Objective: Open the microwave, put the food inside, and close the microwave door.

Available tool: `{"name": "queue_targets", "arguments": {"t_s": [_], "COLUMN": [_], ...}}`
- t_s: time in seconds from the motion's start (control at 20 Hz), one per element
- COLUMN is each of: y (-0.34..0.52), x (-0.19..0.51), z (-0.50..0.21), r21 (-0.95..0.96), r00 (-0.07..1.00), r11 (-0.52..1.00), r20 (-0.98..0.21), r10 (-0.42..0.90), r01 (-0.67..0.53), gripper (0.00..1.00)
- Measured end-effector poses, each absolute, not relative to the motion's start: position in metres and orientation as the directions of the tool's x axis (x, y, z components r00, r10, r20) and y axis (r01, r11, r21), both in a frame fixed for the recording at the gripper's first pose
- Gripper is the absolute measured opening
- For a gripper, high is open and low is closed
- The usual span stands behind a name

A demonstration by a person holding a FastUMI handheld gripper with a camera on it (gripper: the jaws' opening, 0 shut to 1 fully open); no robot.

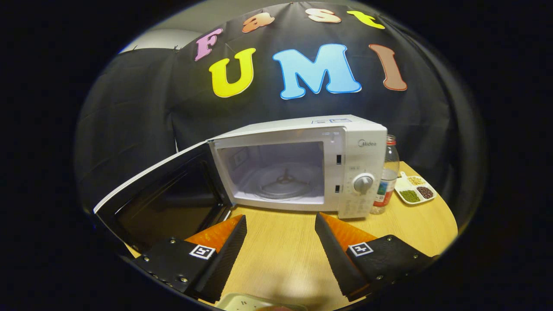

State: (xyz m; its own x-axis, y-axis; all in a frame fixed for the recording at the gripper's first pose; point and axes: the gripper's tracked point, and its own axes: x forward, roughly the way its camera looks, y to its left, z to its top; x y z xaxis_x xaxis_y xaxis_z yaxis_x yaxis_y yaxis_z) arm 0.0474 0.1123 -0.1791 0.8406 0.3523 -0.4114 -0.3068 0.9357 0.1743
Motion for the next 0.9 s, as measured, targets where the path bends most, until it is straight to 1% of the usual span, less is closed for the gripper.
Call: {"name": "queue_targets", "arguments": {"t_s": [0.2,0.4,0.65,0.9], "y": [0.099,0.090,0.084,0.085], "x": [-0.018,-0.061,-0.089,-0.100], "z": [-0.200,-0.227,-0.257,-0.281], "r21": [0.147,0.101,0.059,0.069], "r00": [0.820,0.804,0.786,0.752], "r11": [0.945,0.955,0.963,0.961], "r20": [-0.470,-0.520,-0.565,-0.609], "r10": [0.328,0.289,0.250,0.252], "r01": [-0.293,-0.278,-0.264,-0.266], "gripper": [0.96,0.97,0.97,0.97]}}
